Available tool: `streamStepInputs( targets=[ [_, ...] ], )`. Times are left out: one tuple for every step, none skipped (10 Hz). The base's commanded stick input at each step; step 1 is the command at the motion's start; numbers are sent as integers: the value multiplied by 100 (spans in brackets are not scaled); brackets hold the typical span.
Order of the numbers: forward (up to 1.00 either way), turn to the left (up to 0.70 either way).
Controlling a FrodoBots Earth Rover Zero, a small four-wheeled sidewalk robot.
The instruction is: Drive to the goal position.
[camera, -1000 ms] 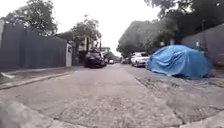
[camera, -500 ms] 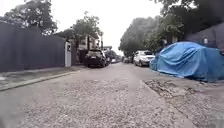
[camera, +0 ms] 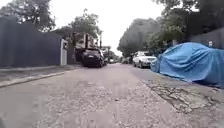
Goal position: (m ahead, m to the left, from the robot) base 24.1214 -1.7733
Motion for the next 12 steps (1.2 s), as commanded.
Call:
streamStepInputs(
  targets=[
    [100, 0],
    [100, 0],
    [100, 0],
    [100, 0],
    [100, 0],
    [100, 0],
    [100, 0],
    [100, 0],
    [100, 0],
    [100, 0],
    [100, 0],
    [100, 0]
  ],
)
